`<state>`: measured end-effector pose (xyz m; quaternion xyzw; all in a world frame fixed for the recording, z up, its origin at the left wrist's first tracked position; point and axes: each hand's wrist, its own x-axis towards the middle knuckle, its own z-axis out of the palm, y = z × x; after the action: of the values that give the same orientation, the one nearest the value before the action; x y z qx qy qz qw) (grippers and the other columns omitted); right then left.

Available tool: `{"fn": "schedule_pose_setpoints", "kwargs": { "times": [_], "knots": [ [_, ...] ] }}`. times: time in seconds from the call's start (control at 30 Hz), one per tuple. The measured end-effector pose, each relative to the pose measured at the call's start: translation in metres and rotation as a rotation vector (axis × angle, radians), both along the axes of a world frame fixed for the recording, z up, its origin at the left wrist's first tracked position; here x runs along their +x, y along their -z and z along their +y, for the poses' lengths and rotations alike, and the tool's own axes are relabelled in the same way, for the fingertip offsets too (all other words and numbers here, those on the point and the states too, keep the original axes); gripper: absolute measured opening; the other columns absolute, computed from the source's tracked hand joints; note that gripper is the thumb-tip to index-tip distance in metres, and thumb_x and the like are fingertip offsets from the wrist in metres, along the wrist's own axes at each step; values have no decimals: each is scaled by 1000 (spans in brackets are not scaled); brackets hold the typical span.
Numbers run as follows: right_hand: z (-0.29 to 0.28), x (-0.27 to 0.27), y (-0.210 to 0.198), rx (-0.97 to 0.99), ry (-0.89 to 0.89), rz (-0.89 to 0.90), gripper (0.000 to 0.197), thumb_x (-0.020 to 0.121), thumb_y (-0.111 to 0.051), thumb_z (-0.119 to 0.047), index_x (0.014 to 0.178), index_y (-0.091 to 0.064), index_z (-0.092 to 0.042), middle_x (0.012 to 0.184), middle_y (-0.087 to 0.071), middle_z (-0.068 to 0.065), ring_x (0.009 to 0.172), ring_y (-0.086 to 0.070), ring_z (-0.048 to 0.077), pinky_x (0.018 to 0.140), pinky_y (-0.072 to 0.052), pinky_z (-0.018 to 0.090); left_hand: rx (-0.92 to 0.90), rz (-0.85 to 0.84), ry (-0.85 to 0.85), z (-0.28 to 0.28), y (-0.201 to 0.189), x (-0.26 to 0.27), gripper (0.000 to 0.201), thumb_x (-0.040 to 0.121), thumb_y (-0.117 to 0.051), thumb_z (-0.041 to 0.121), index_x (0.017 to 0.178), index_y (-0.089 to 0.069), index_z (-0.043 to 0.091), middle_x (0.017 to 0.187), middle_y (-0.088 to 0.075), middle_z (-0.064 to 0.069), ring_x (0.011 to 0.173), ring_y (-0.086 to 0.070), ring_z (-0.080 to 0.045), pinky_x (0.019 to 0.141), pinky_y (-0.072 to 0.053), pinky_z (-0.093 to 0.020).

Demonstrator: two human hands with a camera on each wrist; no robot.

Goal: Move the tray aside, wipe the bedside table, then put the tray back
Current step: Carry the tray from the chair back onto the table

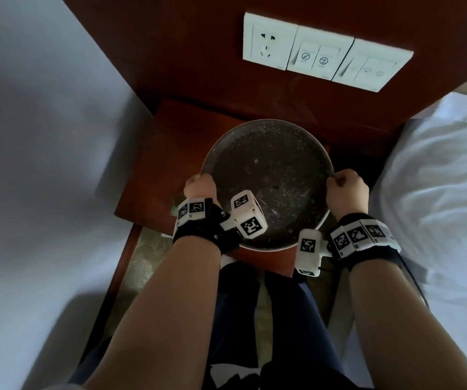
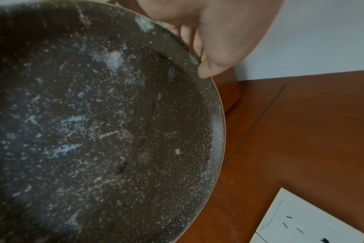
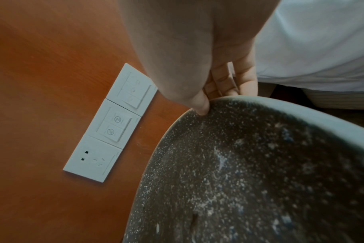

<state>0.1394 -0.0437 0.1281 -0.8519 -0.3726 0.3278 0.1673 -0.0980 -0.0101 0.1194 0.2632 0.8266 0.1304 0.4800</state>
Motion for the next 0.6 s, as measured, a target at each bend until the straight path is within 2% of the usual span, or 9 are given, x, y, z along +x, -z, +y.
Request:
{"fn": "schedule_pose_setpoints", "kwargs": {
  "times": [0.07, 0.1, 0.13, 0.17, 0.23, 0.3, 0.5, 0.53, 0.6],
  "knots": [
    [2, 8, 4, -1, 25, 2, 27, 94, -47, -14, 116, -58, -3, 113, -63, 17, 100, -60, 32, 80, -45, 34, -3, -95, -106, 6, 4, 10, 52, 91, -57, 17, 138, -39, 6, 148, -38, -12, 138, -36, -27, 104, -42, -30],
    [3, 12, 6, -2, 29, 0, 27, 94, -47, -14, 116, -58, -3, 113, -63, 17, 101, -59, 32, 80, -44, 33, -5, -178, -210, 10, 8, 16, 47, 94, -51, 19, 138, -39, 7, 147, -40, -12, 137, -39, -26, 89, -50, -22],
    [5, 17, 9, -3, 28, -5, 27, 95, -47, -14, 116, -58, -3, 114, -63, 18, 103, -59, 33, 80, -43, 32, 20, -254, -292, 11, 8, 20, 45, 96, -45, 18, 139, -38, 8, 147, -41, -12, 135, -42, -26, 68, -51, -14],
    [8, 22, 12, -5, 23, -10, 27, 95, -47, -13, 116, -58, -3, 115, -63, 18, 105, -58, 33, 80, -42, 31, 43, -271, -298, 13, 10, 26, 44, 96, -40, 16, 140, -38, 10, 147, -41, -12, 134, -44, -27, 50, -45, -8],
    [14, 33, 18, -12, 23, -13, 27, 95, -46, -13, 117, -58, -3, 117, -62, 18, 106, -57, 33, 79, -40, 29, 34, -288, -374, 18, 17, 37, 44, 97, -36, 12, 141, -37, 12, 147, -41, -12, 133, -45, -27, 38, -36, -6],
    [20, 42, 25, -27, 27, -6, 28, 95, -46, -13, 117, -58, -4, 118, -61, 18, 106, -57, 33, 78, -39, 28, 54, -296, -424, 22, 23, 47, 42, 98, -34, 14, 140, -38, 12, 146, -42, -13, 133, -45, -28, 38, -35, -6],
    [36, 62, 49, -58, 24, 40, 29, 95, -47, -18, 118, -58, -5, 118, -61, 16, 106, -58, 32, 83, -44, 32, 43, -222, -432, 42, 49, 69, 41, 100, -31, 18, 140, -40, 16, 145, -42, -17, 132, -45, -31, 53, -36, -14],
    [39, 63, 53, -67, 22, 50, 29, 95, -47, -20, 117, -58, -4, 118, -62, 16, 107, -57, 32, 84, -43, 33, 40, -206, -440, 45, 54, 70, 41, 101, -31, 17, 140, -39, 14, 146, -41, -17, 132, -44, -31, 59, -42, -16],
    [43, 65, 62, -88, 22, 74, 32, 95, -48, -25, 118, -57, -4, 118, -61, 16, 108, -57, 32, 87, -44, 35, 38, -125, -459, 53, 63, 72, 41, 101, -30, 11, 140, -36, 4, 148, -37, -18, 135, -39, -31, 91, -49, -28]
  ]
}}
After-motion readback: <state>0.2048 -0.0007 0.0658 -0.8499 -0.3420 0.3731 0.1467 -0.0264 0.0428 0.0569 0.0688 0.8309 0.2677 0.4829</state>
